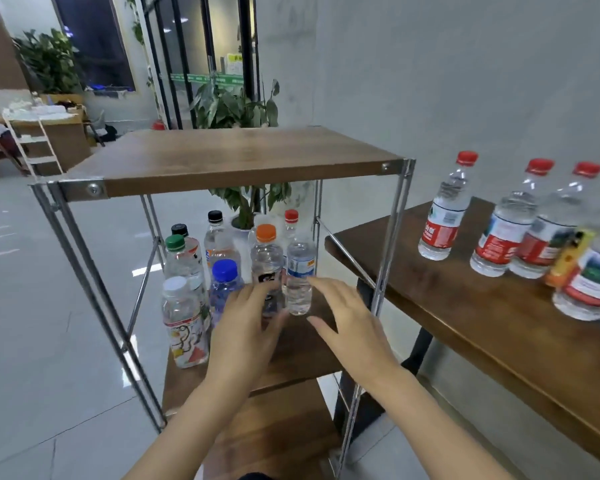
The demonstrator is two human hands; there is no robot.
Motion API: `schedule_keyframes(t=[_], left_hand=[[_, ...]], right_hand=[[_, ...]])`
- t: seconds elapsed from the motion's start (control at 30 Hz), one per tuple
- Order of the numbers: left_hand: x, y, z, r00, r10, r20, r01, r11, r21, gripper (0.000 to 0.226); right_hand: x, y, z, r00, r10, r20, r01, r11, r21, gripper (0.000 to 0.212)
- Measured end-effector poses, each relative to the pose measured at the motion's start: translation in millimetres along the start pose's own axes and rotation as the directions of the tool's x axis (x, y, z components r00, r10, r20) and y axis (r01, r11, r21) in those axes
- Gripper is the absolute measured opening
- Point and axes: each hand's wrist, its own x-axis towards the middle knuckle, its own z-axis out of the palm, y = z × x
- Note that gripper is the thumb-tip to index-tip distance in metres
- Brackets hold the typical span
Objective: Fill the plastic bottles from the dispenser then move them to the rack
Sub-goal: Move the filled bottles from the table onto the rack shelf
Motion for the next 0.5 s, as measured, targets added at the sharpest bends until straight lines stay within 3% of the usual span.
schedule_keyframes(t=[0.23,0.4,0.5], left_hand=[[14,107,51,0.967,0.233,0.103,-0.180,0.911,-0.371,0.036],[41,167,110,0.941,0.306,0.146,-0.200,0.848,-0.491,0.040],[76,193,154,0.953,0.259,0.157,-0.141,0.838,-0.527,0.049]], right_hand=[[-33,71,-95,0.941,0.236,-0.244,-0.260,0.963,-0.074,0.056],[-23,127,-136,0.804,0.430,-0.411,-0.474,0.881,-0.005,0.073],[-2,158,-149,0.715,0.472,-0.515,-0.535,0.845,0.031,0.082]])
